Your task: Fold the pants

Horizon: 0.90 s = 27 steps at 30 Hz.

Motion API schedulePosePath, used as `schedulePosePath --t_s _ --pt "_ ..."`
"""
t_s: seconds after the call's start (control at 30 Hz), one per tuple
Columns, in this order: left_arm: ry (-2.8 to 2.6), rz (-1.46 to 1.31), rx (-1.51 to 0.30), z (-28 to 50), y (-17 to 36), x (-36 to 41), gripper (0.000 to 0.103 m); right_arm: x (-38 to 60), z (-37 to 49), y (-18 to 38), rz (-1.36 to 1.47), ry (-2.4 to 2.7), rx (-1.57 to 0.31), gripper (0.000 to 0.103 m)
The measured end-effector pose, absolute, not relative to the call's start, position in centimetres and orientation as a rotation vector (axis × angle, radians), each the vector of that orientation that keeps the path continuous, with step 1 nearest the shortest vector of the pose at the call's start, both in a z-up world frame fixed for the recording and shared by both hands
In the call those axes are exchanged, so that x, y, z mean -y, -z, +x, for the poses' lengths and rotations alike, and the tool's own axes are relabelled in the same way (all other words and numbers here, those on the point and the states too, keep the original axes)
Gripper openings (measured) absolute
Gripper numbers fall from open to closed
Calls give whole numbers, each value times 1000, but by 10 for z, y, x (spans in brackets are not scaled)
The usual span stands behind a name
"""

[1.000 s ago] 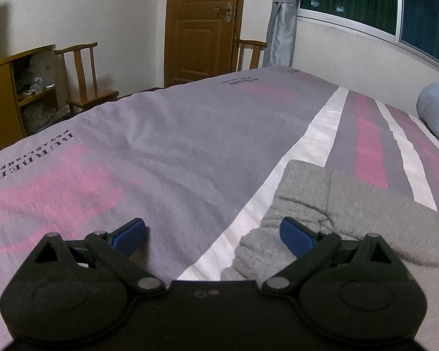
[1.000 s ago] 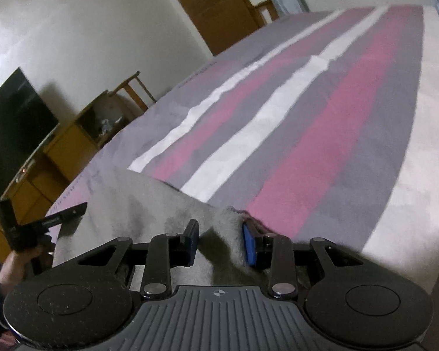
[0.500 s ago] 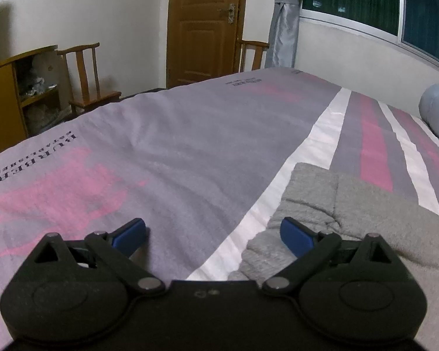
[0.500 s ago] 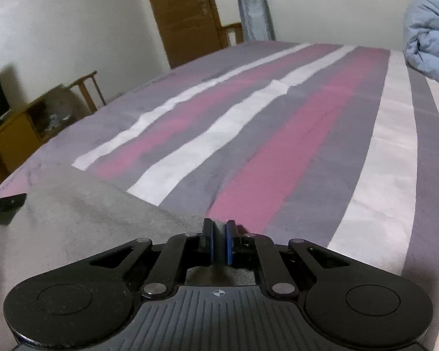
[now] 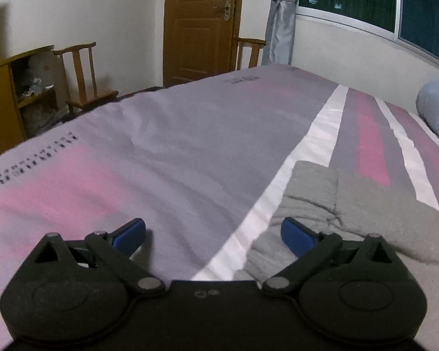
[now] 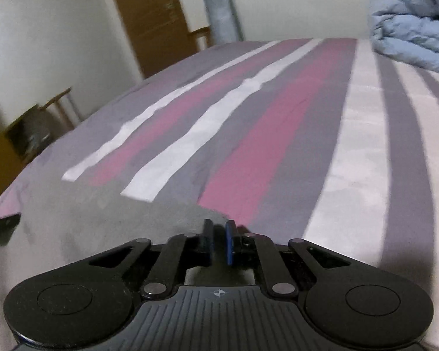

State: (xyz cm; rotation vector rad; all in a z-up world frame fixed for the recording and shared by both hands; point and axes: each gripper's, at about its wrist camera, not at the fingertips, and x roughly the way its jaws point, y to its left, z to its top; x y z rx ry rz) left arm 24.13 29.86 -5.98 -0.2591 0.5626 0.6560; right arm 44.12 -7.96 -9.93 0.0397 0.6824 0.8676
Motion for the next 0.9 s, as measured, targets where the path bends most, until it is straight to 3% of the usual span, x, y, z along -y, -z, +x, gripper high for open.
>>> schedulePosePath --t_s 0.23,0.47,0.6,0.67,0.8,0.87,0.9 --pt "-619 -242 -528 223 49 -284 91 137 410 74 100 -828 -620 9" --pt "-556 -195 -488 217 49 -248 91 277 346 74 240 -566 -555 9" --pt "-505 -176 -510 227 54 -226 92 362 326 97 271 -330 -645 9" --pt "-503 -161 -572 235 61 -219 91 411 318 111 416 -278 -685 8" --pt "-489 -194 -525 227 59 -206 93 487 272 98 589 -121 -551 9" --pt "-487 -193 -505 223 58 -199 93 521 248 99 688 -49 -488 21" --pt "-485 -194 -492 221 60 -195 93 537 239 101 732 -10 -476 44"
